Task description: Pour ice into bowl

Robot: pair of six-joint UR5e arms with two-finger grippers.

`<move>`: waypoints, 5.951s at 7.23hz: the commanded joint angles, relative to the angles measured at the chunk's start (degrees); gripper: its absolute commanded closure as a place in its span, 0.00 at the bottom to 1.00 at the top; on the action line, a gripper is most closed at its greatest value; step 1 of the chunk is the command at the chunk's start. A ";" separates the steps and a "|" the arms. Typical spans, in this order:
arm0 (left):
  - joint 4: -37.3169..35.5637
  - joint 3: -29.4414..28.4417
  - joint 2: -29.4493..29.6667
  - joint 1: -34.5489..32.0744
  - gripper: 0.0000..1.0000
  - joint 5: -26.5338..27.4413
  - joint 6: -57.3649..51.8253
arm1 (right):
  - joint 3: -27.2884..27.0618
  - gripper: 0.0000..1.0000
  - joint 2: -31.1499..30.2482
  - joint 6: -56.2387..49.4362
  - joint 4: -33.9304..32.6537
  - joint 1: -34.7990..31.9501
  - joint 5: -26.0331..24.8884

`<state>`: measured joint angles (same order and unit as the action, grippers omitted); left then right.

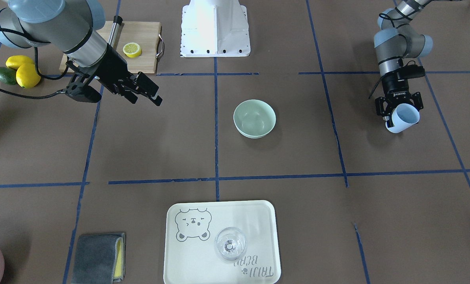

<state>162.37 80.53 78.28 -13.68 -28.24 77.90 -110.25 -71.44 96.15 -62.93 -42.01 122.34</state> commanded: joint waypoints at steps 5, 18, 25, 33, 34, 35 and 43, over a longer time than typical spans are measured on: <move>9.11 6.46 19.41 -3.73 1.00 -4.36 -41.99 | -0.14 0.00 -0.62 0.00 0.00 -0.09 0.00; -23.32 16.06 27.71 3.57 1.00 2.83 -119.37 | 2.24 0.00 -2.03 0.62 0.53 2.11 -0.87; -31.94 16.59 28.68 7.61 1.00 12.94 -131.85 | 3.72 0.00 -3.09 2.81 0.53 3.52 -1.40; -23.24 19.13 22.47 7.27 1.00 8.06 -88.24 | 4.61 0.00 -2.82 2.11 0.62 3.61 -1.84; -23.24 19.22 20.26 7.26 1.00 5.59 -73.92 | 4.43 0.00 -2.65 1.94 0.53 3.61 -4.54; -23.24 19.40 17.63 6.74 1.00 2.52 -58.98 | 4.00 0.00 -2.65 1.93 0.53 3.61 -5.09; -23.06 21.87 -1.29 3.92 1.00 -2.35 9.63 | 3.02 0.00 -2.65 1.76 0.35 2.64 -6.68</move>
<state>139.31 103.07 77.43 -9.49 -30.82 84.70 -107.18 -74.13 97.91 -62.51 -39.01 115.67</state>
